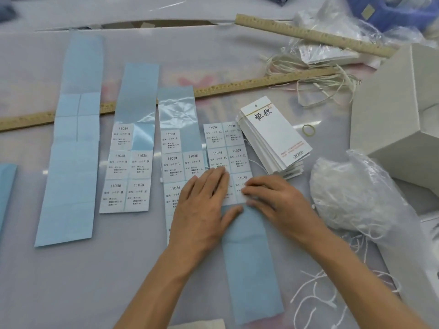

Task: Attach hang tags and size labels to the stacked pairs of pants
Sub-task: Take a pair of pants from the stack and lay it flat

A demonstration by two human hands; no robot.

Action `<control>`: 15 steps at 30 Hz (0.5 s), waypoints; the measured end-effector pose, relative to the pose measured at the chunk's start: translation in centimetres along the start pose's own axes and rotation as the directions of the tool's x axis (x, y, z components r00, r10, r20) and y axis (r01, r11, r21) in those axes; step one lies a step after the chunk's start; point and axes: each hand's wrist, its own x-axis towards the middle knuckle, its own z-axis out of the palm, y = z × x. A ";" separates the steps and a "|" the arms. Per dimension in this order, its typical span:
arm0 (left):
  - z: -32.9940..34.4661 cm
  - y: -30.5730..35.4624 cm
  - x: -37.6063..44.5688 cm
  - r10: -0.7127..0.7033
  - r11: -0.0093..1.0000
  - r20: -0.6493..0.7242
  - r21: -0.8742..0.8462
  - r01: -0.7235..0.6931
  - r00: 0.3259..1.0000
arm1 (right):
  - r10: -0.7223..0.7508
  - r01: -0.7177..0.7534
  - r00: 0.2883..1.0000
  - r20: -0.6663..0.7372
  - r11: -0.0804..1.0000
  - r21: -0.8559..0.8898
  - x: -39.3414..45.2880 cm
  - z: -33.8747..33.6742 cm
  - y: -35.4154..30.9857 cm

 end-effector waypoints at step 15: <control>0.3 -0.1 0.0 -0.015 0.999 -0.026 -0.047 0.014 1.000 | -0.477 0.503 0.864 0.162 0.839 -0.210 1.2 -1.3 2.2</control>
